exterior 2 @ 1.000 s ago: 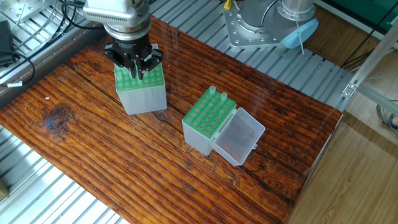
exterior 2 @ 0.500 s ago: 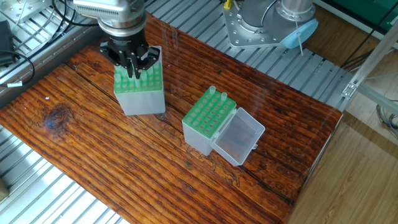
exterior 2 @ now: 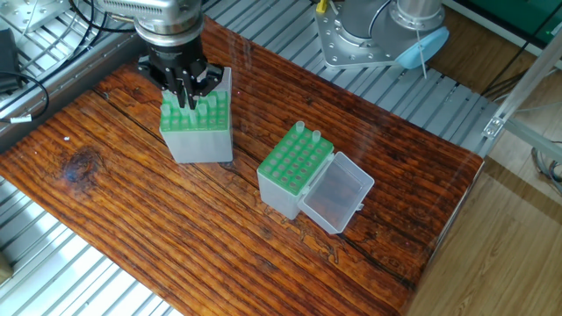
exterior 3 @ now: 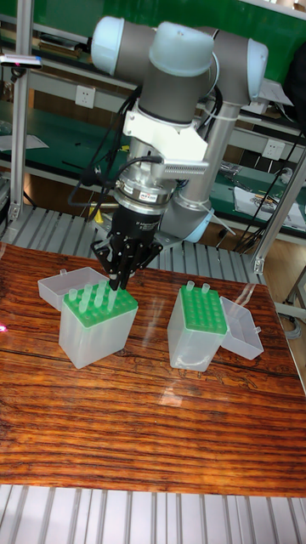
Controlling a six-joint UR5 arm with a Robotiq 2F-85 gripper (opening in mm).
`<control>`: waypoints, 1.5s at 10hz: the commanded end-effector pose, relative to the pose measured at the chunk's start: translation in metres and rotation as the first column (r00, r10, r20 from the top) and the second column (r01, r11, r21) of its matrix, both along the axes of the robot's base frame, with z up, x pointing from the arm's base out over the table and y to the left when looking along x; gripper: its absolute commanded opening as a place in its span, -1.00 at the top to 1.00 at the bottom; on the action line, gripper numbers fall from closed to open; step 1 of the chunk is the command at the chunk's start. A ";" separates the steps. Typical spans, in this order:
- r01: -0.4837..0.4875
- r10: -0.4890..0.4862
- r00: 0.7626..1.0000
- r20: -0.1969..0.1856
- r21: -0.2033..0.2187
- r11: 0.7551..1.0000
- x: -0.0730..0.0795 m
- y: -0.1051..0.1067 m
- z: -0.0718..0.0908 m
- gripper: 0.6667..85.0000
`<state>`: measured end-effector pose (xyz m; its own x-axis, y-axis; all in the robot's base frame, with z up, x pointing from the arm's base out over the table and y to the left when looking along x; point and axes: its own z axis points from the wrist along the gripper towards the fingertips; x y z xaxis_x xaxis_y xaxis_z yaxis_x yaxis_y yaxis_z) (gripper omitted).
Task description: Transfer all large pipette tips from one holder to another
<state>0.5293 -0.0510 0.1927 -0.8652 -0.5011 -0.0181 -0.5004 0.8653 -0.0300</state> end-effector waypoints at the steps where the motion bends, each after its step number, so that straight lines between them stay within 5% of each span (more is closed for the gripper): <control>1: -0.003 0.003 1.000 0.000 0.021 1.000 -0.001 0.002 0.012 0.69; 15: -0.006 0.007 0.998 -0.058 0.017 1.000 -0.011 0.001 0.066 0.69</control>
<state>0.5225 -0.0523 0.2466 -0.8610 -0.5080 0.0228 -0.5082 0.8612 -0.0008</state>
